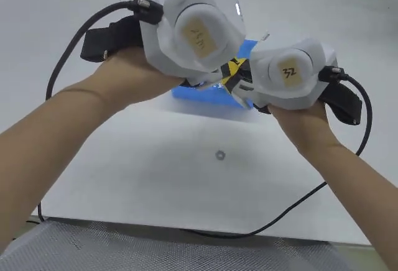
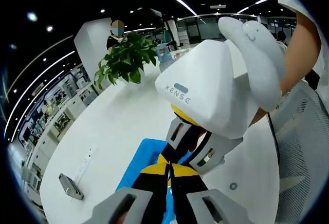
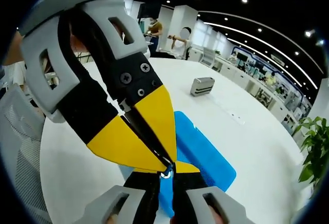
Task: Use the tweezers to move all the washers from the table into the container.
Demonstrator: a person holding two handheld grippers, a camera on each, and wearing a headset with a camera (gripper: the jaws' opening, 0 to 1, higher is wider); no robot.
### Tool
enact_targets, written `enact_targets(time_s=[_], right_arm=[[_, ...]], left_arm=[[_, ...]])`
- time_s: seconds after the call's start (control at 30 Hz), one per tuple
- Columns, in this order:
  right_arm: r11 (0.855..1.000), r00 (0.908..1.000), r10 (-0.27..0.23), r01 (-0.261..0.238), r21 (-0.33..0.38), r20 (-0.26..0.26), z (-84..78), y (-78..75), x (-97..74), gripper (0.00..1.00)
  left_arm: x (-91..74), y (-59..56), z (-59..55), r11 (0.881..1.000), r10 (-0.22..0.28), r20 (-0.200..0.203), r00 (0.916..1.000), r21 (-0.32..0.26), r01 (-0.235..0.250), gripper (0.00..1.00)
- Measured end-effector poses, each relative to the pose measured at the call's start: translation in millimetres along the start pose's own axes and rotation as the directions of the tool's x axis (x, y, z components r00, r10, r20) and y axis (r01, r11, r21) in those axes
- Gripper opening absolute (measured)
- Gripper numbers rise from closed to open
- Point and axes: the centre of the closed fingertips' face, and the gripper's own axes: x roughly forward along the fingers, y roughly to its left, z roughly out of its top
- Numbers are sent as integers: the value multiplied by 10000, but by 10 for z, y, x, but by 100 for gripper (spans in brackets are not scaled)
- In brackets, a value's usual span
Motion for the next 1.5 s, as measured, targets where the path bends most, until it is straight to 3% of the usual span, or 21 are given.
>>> enact_targets(time_s=[0.23,0.53,0.73,0.87,1.0,1.13,1.2,1.23,1.27,1.43,1.5], right_arm=[[10000,10000,17,-17,72,71,22,17,-33,4],[9993,9946,-279,255,258,1003,306,73,-363,5],[9971,9881,-295,184,740,1507,373,157,-577,7],[9963,9887,-54,-75,853,1496,344,257,-645,9],[9961,9900,272,-385,798,1385,266,374,-698,12],[9954,9907,699,-771,577,1168,143,506,-720,12],[9918,9865,1138,-1197,444,1177,116,585,-736,14],[9828,9794,1638,-1723,662,1181,92,677,-754,14],[9814,9787,1696,-1784,707,1155,69,690,-760,15],[9827,9803,1852,-1844,-180,691,-60,743,-745,14],[9788,9783,1958,-1907,-751,676,-76,772,-740,8]], left_arm=[[-63,-30,38,10000,23,11,10000,-9,-23,0],[-439,-86,297,9994,304,831,9961,-204,-288,0],[-602,-206,409,9997,160,1211,9925,-184,-139,0],[-665,-296,451,9999,17,1198,9928,-137,0,0],[-665,-377,414,9999,-110,1048,9944,29,108,0],[-653,-531,356,9983,-576,951,9938,90,570,0],[-644,-597,329,9967,-762,880,9932,330,736,0],[-639,-623,316,9957,-842,828,9930,454,806,0],[-635,-667,299,9940,-1001,740,9922,516,964,0],[-592,-799,255,9842,-1606,549,9855,843,1557,0],[-578,-840,226,9788,-1842,420,9820,994,1793,0]])
